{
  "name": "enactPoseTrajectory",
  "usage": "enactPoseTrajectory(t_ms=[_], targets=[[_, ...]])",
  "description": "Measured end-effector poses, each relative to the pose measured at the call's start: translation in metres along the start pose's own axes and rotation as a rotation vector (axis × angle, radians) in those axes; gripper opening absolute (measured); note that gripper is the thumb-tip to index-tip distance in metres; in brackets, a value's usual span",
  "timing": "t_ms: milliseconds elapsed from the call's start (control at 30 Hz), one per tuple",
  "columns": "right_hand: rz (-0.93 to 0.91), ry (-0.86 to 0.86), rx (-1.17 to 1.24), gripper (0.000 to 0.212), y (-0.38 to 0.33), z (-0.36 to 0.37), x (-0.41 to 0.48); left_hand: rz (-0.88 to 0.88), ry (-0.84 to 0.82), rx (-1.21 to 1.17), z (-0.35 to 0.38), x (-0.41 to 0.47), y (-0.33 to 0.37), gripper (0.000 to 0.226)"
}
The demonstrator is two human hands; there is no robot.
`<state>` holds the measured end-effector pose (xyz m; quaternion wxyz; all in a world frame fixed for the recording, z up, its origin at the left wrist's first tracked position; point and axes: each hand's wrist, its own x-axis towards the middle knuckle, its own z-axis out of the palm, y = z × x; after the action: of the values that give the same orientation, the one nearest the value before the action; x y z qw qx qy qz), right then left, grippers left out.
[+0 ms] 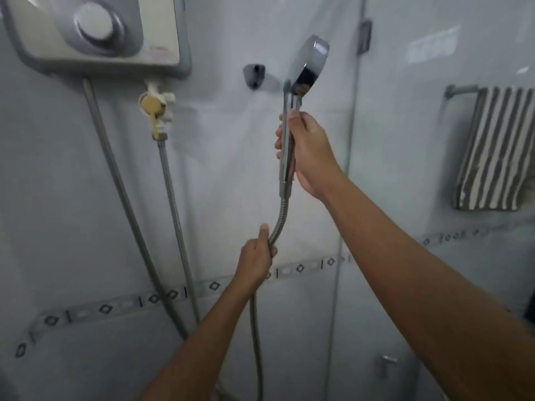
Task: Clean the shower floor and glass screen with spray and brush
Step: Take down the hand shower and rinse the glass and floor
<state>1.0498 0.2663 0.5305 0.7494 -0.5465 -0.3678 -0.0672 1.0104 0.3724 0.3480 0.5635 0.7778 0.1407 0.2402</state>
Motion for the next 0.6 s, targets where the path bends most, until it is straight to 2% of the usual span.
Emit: enactPoseTrajectory(t_ms=[167, 267, 367, 467, 600], targets=[[-0.2, 0.086, -0.036, 0.017, -0.082, 0.009, 0.073, 0.335, 0.046, -0.064, -0.014, 0.027, 0.094, 0.061], [-0.291, 0.11, 0.006, 0.011, -0.116, 0.014, 0.103, 0.46, 0.085, -0.082, -0.018, 0.042, 0.135, 0.052], [-0.365, 0.128, -0.058, 0.013, -0.134, 0.026, 0.125, 0.497, 0.161, -0.048, -0.02, 0.059, 0.166, 0.048], [-0.401, 0.132, -0.133, 0.021, -0.139, 0.038, 0.139, 0.457, 0.219, -0.007, -0.023, 0.081, 0.185, 0.047], [-0.444, 0.131, -0.184, 0.02, -0.14, 0.051, 0.151, 0.428, 0.266, 0.019, -0.03, 0.103, 0.199, 0.046]])
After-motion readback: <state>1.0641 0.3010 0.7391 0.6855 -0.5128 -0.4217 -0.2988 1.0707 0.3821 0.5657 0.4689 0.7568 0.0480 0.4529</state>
